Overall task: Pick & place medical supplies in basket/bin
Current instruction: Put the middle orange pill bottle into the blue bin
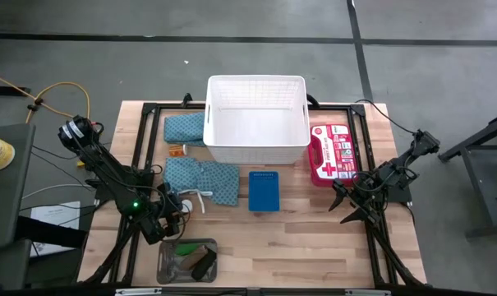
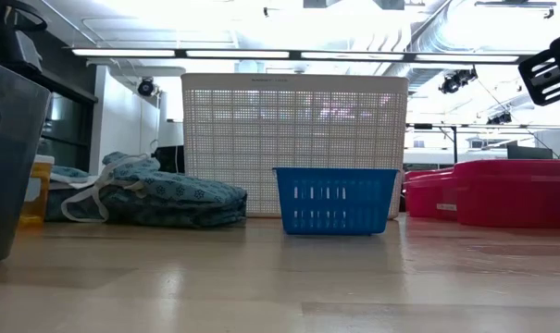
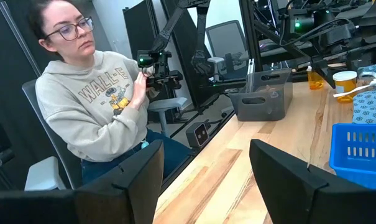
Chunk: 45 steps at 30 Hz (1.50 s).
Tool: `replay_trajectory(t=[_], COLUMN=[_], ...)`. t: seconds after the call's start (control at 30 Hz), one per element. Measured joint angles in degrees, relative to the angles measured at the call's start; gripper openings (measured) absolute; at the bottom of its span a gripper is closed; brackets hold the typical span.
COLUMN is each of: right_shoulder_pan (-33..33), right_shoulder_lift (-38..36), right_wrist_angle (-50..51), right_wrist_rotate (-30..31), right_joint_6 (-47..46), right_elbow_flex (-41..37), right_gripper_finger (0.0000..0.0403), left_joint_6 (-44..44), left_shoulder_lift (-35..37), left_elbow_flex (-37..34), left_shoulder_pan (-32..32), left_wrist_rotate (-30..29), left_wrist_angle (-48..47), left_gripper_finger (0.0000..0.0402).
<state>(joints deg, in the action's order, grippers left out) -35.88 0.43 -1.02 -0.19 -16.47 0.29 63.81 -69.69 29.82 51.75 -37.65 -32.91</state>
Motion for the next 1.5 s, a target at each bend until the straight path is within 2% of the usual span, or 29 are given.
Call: replay_trajectory(t=[0.43, 0.73, 0.97, 1.23, 1.4, 1.5], right_shoulder_pan=[0.0, 0.0, 0.02, 0.0, 0.0, 0.0], right_shoulder_lift=[0.02, 0.0, 0.02, 0.02, 0.0, 0.0], right_wrist_angle=[-0.02, -0.02, 0.0, -0.01, -0.02, -0.01], right_wrist_rotate=[0.0, 0.01, 0.02, 0.01, 0.02, 0.01], right_joint_6=[0.0, 0.0, 0.0, 0.0, 0.0, 0.0], right_elbow_flex=[-0.01, 0.0, -0.01, -0.01, -0.02, -0.01], right_gripper_finger=[0.0226, 0.0226, 0.0226, 0.0226, 0.0226, 0.0226], left_joint_6=[-0.46, -4.64, -9.82, -11.79, -13.78, -18.44], left_shoulder_lift=[1.43, 8.04, 15.05, 16.81, 16.79, 16.12], left_elbow_flex=[0.0, 0.0, 0.0, 0.0, 0.0, 0.0], left_shoulder_pan=[0.02, 0.02, 0.02, -0.01, -3.18, -7.11], left_wrist_rotate=[-2.34, -6.29, -6.96, -8.2, -7.39, -4.04], left_wrist_angle=[0.39, 0.39, 0.39, 0.39, 3.56, 8.17], left_gripper_finger=[0.0175, 0.0175, 0.0175, 0.0175, 0.0175, 0.0175])
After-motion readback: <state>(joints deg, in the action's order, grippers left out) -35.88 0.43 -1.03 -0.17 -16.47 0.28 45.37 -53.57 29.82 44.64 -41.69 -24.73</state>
